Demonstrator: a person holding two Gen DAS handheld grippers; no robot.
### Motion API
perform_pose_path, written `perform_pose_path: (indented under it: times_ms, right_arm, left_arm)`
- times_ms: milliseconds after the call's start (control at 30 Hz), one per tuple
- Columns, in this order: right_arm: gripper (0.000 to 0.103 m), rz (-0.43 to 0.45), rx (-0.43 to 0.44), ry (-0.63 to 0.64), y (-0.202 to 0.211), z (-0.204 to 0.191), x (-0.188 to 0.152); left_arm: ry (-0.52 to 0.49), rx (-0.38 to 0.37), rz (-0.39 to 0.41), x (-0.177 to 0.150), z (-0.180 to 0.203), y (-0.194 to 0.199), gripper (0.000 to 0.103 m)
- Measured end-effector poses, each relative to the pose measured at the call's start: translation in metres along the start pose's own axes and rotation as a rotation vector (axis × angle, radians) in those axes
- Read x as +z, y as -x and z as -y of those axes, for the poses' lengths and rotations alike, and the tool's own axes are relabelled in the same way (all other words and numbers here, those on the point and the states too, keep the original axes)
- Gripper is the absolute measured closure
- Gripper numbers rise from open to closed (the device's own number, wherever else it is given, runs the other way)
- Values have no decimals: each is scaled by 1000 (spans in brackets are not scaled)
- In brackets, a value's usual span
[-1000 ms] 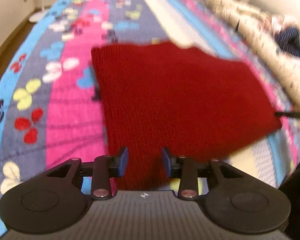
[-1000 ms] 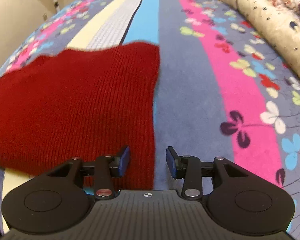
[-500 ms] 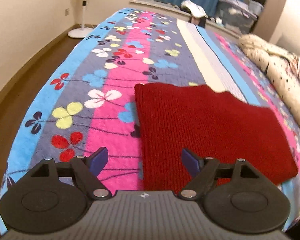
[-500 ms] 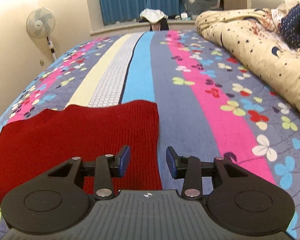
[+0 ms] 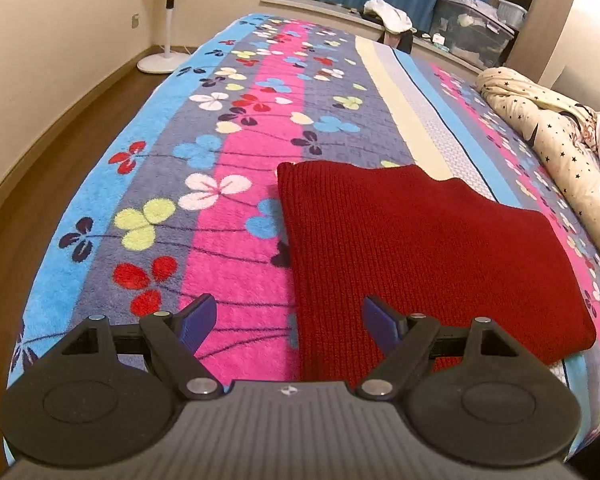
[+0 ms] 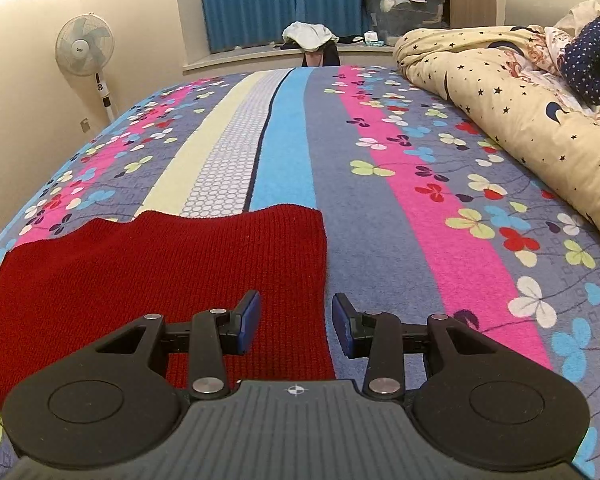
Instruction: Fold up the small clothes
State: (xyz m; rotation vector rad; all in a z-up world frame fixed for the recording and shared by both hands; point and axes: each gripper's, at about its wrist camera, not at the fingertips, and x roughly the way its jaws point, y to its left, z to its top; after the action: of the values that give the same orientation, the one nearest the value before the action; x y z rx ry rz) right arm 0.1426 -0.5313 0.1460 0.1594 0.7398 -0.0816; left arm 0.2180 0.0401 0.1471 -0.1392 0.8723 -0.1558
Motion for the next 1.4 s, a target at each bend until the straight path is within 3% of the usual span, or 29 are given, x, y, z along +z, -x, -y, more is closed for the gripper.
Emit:
perform_pose_path:
  times_ms: [167, 233, 300, 367, 433, 533, 633, 700, 767, 867, 1167, 1300, 1400]
  right_arm:
    - [65, 38, -6, -20, 6, -1, 2]
    - [82, 65, 6, -51, 10, 0, 4]
    - [93, 89, 32, -91, 14, -1, 7]
    - [94, 106, 47, -102, 18, -6, 8]
    - [94, 126, 70, -88, 22, -16, 8]
    - [93, 146, 110, -57, 27, -33, 8]
    - [91, 143, 174, -39, 29, -53, 8]
    - [84, 101, 281, -8, 26, -75, 5]
    - [83, 58, 383, 52, 24, -104, -3]
    - [83, 22, 464, 177, 23, -155, -21]
    - [82, 62, 546, 462, 33, -247, -62]
    - [66, 88, 583, 513, 35, -270, -76]
    - [65, 93, 606, 549, 31, -285, -90]
  left_arm:
    - [-14, 15, 75, 2, 4, 16, 19]
    - [-47, 30, 82, 7, 9, 21, 23]
    - [-95, 57, 115, 13, 16, 28, 30]
    - [-97, 53, 156, 17, 16, 33, 42]
    - [-65, 61, 183, 12, 12, 31, 45]
    - [-11, 82, 64, 7, 1, 12, 69]
    - [20, 69, 84, 12, -4, 11, 69]
    - [39, 72, 46, 11, -8, 4, 69]
    - [64, 60, 33, 11, -12, 0, 69]
    - [78, 66, 29, 11, -17, -1, 69]
    - [97, 123, 8, 8, -26, -2, 68]
    - [102, 136, 3, 8, -27, -2, 68]
    - [110, 145, -6, 8, -27, -6, 68]
